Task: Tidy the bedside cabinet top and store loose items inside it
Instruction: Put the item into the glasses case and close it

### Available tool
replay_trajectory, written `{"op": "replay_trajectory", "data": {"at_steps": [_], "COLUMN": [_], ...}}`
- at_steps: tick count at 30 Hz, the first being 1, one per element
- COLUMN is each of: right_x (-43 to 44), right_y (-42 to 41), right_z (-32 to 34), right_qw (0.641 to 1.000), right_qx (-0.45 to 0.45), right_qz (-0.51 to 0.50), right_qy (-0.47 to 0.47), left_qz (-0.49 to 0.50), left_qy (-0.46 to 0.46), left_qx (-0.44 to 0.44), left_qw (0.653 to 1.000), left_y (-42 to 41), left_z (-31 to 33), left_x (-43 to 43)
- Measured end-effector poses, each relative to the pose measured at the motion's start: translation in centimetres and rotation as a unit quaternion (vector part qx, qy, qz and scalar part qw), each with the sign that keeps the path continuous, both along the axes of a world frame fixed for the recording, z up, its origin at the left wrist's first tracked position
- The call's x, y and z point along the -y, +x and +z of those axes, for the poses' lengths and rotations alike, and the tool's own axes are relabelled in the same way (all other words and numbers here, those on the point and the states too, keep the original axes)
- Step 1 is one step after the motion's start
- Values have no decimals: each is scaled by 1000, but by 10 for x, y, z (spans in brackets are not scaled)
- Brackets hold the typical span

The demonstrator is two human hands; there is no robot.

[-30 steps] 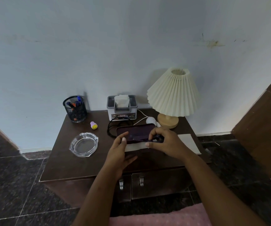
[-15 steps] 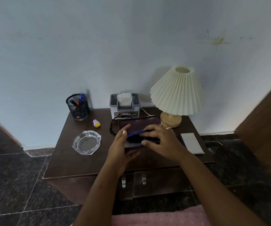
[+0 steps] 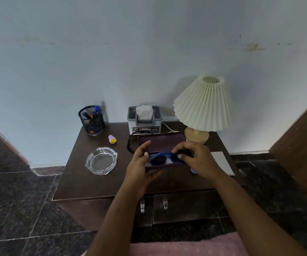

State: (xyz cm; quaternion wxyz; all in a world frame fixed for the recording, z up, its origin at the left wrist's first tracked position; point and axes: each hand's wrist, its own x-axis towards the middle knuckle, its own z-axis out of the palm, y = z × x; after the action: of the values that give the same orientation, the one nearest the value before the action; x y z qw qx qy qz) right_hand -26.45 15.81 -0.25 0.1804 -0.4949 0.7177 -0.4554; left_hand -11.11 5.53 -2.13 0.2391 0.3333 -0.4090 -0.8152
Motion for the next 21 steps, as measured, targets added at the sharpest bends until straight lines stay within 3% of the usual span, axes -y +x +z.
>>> {"op": "replay_trajectory", "data": {"at_steps": [11, 15, 18, 21], "right_x": [3, 3, 6, 9], "right_y": [4, 1, -3, -4], "right_z": [-2, -1, -3, -9], "right_qw": [1000, 991, 957, 938], "right_qx": [7, 73, 162, 256], "right_qz": [15, -74, -202, -221], "right_qy": [-3, -80, -132, -71], "left_qz": [-2, 9, 18, 16], "left_qy": [-12, -8, -13, -19], "left_qx": [-15, -22, -38, -51], "left_qw": [1000, 1000, 999, 998], "left_y": [-1, -1, -2, -2], "left_z": [3, 3, 3, 1], "left_x": [-4, -3, -2, -2]}}
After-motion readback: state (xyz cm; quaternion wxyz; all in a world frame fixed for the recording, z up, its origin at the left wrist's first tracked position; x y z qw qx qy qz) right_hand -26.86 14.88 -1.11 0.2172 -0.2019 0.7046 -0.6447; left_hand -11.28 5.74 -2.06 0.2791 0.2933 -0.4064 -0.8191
